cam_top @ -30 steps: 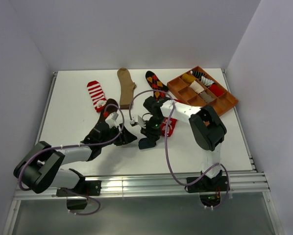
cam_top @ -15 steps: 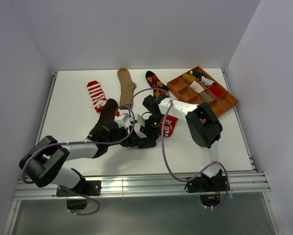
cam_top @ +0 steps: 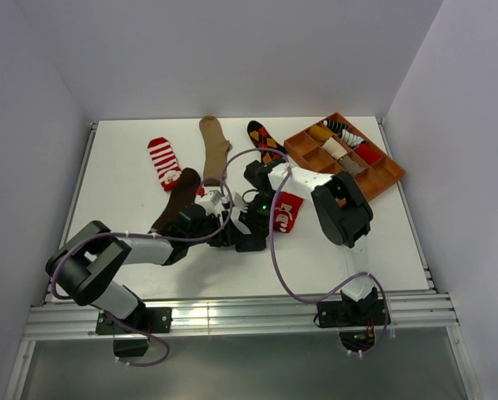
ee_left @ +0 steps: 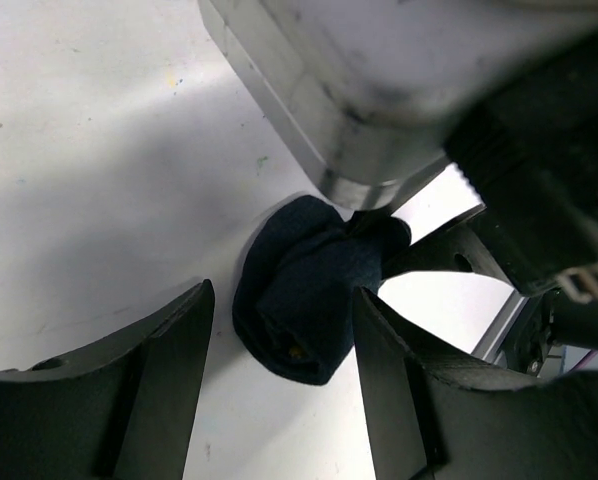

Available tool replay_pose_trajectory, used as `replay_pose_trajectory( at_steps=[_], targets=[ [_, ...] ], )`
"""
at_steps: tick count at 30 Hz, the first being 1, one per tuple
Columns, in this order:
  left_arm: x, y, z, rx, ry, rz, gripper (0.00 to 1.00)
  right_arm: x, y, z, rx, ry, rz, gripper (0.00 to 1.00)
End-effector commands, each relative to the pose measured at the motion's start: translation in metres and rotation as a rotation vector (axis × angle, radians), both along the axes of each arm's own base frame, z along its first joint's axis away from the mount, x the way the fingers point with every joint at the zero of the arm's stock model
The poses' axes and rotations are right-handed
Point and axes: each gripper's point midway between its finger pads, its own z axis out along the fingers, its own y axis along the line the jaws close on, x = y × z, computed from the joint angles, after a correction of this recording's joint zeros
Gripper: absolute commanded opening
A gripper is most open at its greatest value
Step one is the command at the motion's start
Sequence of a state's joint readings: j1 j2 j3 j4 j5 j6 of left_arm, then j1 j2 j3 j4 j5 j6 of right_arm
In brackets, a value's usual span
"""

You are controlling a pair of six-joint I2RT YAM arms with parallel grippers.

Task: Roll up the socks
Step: Roll the sock at the center of the board.

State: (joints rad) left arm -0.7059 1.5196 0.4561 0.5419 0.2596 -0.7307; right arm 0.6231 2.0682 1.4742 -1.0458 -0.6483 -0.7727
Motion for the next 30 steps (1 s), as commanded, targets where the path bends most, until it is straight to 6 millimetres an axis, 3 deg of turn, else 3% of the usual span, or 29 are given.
replay_pose_trajectory(
  at_steps=[1, 15, 22, 30],
  targets=[
    [-0.019, -0.025, 0.008, -0.044, -0.017, -0.136, 0.63, 0.022, -0.004, -0.023, -0.066, -0.065, -0.022, 0.30],
    [-0.042, -0.038, -0.006, -0.073, 0.041, -0.187, 0.59, 0.033, 0.005, -0.022, -0.063, -0.078, -0.070, 0.29],
    [-0.041, -0.026, -0.004, -0.087, 0.023, -0.114, 0.55, 0.033, 0.002, -0.026, -0.081, -0.087, -0.079, 0.28],
    [-0.045, -0.028, -0.008, -0.068, 0.025, -0.157, 0.54, 0.037, 0.002, -0.028, -0.094, -0.094, -0.099, 0.28]
  ],
)
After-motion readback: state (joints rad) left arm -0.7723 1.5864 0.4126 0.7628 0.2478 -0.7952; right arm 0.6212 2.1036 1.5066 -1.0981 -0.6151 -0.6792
